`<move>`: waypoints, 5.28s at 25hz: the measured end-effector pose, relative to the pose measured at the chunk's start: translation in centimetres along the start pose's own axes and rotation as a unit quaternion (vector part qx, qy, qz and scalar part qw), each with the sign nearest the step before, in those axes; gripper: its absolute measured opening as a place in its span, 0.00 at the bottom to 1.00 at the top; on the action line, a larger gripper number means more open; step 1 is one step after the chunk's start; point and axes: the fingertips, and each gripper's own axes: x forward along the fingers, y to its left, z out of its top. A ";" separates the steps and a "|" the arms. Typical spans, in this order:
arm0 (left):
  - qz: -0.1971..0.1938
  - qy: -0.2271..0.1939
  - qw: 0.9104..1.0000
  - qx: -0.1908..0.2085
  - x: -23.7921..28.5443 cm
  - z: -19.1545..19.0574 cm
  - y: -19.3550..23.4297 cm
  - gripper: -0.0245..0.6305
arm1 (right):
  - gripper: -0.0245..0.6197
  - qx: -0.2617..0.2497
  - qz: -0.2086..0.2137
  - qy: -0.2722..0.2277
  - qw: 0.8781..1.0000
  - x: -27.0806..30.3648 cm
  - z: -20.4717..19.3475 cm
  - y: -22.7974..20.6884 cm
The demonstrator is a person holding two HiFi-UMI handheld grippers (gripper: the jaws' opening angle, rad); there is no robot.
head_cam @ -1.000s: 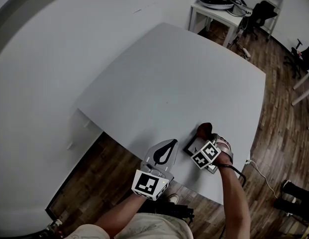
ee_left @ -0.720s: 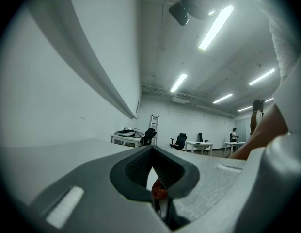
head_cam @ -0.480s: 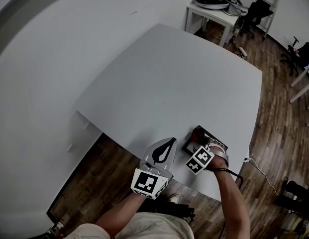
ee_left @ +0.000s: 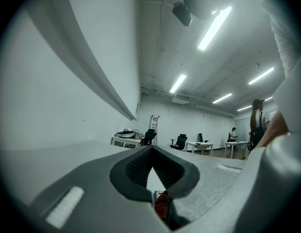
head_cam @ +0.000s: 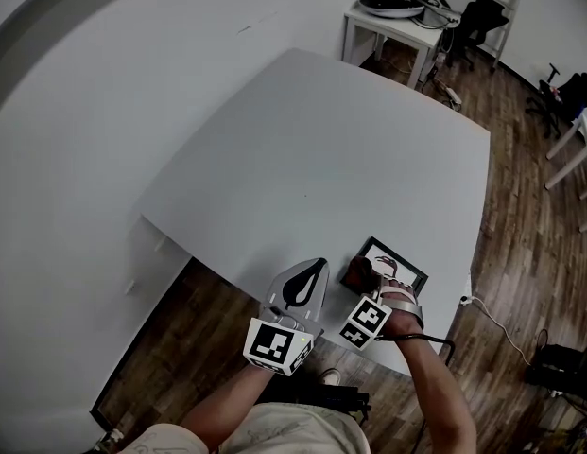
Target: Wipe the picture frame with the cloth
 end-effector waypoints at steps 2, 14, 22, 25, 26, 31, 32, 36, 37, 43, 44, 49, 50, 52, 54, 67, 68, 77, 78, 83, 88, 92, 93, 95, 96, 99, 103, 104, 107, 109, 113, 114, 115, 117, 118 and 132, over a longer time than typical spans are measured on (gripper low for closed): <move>-0.004 -0.001 1.000 -0.001 0.1 -0.1 -0.3 0.04 | 0.13 -0.021 -0.002 0.000 1.000 -0.5 0.2 0.8; -0.010 0.001 1.000 0.002 0.9 -0.3 -0.5 0.04 | 0.13 -0.029 0.002 -0.005 1.000 -1.2 1.1 1.9; -0.011 -0.001 1.000 0.004 0.9 -0.1 -0.7 0.04 | 0.13 -0.022 -0.006 -0.016 1.000 -1.5 1.1 1.5; -0.011 -0.001 1.000 0.006 1.0 0.0 -0.9 0.04 | 0.13 -0.016 -0.014 -0.023 1.000 -2.0 1.0 0.8; -0.011 -0.002 1.000 0.007 1.0 0.0 -1.0 0.04 | 0.13 -0.014 -0.017 -0.024 0.999 -2.1 0.8 0.5; -0.012 -0.001 1.000 0.007 1.1 0.1 -1.2 0.04 | 0.13 -0.004 -0.037 -0.015 0.999 -2.3 -0.8 -2.0; -0.012 -0.001 1.000 0.007 1.1 0.2 -1.2 0.04 | 0.13 -0.002 -0.041 -0.010 0.999 -2.2 -1.3 -2.6; -0.014 -0.001 1.000 0.010 1.1 0.0 -1.3 0.04 | 0.13 0.008 -0.055 0.009 0.998 -1.5 -3.5 -5.1; -0.014 0.000 1.000 0.010 1.1 -0.1 -1.3 0.04 | 0.13 0.012 -0.057 0.014 0.998 -1.2 -4.0 -5.5; -0.014 0.005 1.000 0.013 1.1 -0.3 -1.2 0.04 | 0.13 -0.003 -0.064 0.051 0.997 1.2 -6.3 -6.8; -0.015 0.006 1.000 0.013 1.0 -0.4 -1.2 0.04 | 0.13 -0.005 -0.066 0.054 0.996 1.6 -6.5 -6.8; -0.015 0.013 1.000 0.015 1.0 -0.6 -1.1 0.04 | 0.13 0.020 -0.065 0.055 0.996 3.6 -7.1 -6.8; -0.014 0.015 1.000 0.015 1.0 -0.5 -1.1 0.04 | 0.13 0.027 -0.062 0.056 0.996 3.9 -7.2 -6.7; -0.014 0.018 1.000 0.016 0.9 -0.5 -1.1 0.04 | 0.13 0.036 -0.061 0.055 0.996 4.3 -7.4 -6.5; -0.016 0.019 1.000 0.020 1.0 -0.6 -1.2 0.04 | 0.13 0.038 -0.061 0.055 0.996 4.5 -7.5 -6.4; -0.025 0.022 0.999 0.023 1.2 -1.3 -2.0 0.04 | 0.13 0.037 -0.051 0.046 0.997 4.1 -6.7 -5.2; -0.025 0.021 0.999 0.023 1.3 -1.3 -2.1 0.04 | 0.13 0.035 -0.050 0.044 0.997 3.9 -6.6 -5.1; -0.025 0.019 0.999 0.019 1.3 -1.0 -2.3 0.04 | 0.13 -0.001 -0.033 0.028 0.999 2.4 -5.3 -2.6; -0.024 0.020 0.999 0.018 1.3 -1.0 -2.4 0.04 | 0.13 -0.004 -0.029 0.026 0.999 2.1 -5.1 -2.3; -0.030 0.020 0.999 0.017 1.7 -1.4 -2.8 0.04 | 0.13 -0.014 -0.004 0.019 1.000 0.9 -4.3 -0.5; -0.031 0.023 0.999 0.014 1.5 -2.0 -3.0 0.04 | 0.13 -0.011 0.023 0.018 1.000 -0.3 -3.8 1.2; -0.035 0.021 0.999 0.014 1.6 -1.8 -3.2 0.04 | 0.13 -0.008 0.048 0.017 0.999 -1.3 -3.4 2.3; -0.035 0.020 0.999 0.014 1.6 -1.8 -3.3 0.04 | 0.13 -0.008 0.053 0.016 0.998 -1.6 -3.3 2.5; -0.037 0.019 0.999 0.014 1.6 -1.7 -3.4 0.04 | 0.13 -0.008 0.060 0.015 0.998 -2.1 -3.1 3.0; -0.038 0.020 0.999 0.014 1.7 -1.8 -3.4 0.04 | 0.13 -0.008 0.063 0.014 0.998 -2.3 -2.9 3.2; -0.040 0.022 0.999 0.014 1.7 -1.9 -3.4 0.04 | 0.13 -0.009 0.065 0.013 0.998 -2.2 -2.7 3.6; -0.041 0.022 0.999 0.014 1.5 -1.8 -3.7 0.04 | 0.13 -0.006 0.060 0.014 0.998 -2.2 -2.9 3.6; -0.041 0.022 0.999 0.014 1.5 -1.7 -3.6 0.04 | 0.13 -0.004 0.057 0.012 0.998 -2.3 -2.9 3.4; -0.040 0.018 0.999 0.016 1.5 -1.4 -3.4 0.04 | 0.13 0.009 0.047 0.004 0.999 -2.7 -3.0 2.3; -0.042 0.016 0.999 0.018 1.6 -1.4 -3.5 0.04 | 0.13 0.019 0.035 0.002 0.999 -3.0 -3.6 1.1; -0.042 0.013 0.999 0.017 1.4 -1.2 -3.6 0.04 | 0.13 0.042 0.006 0.007 0.999 -3.1 -5.3 -2.1; -0.042 0.014 0.999 0.018 1.4 -1.2 -3.5 0.04 | 0.13 0.047 -0.003 0.009 0.999 -2.9 -5.8 -2.9; -0.042 0.014 0.999 0.018 1.3 -1.2 -3.5 0.04 | 0.13 0.051 -0.011 0.014 0.999 -2.6 -6.3 -3.7; -0.041 0.016 0.999 0.018 1.2 -1.3 -3.4 0.04 | 0.13 0.054 -0.023 0.028 0.998 -1.9 -7.7 -5.0; -0.040 0.017 0.999 0.017 1.2 -1.3 -3.4 0.04 | 0.13 0.054 -0.028 0.036 0.998 -1.5 -8.3 -5.5; -0.032 0.031 0.999 0.018 0.4 -2.4 -2.5 0.04 | 0.13 0.080 -0.032 0.065 0.994 3.6 -10.7 -4.4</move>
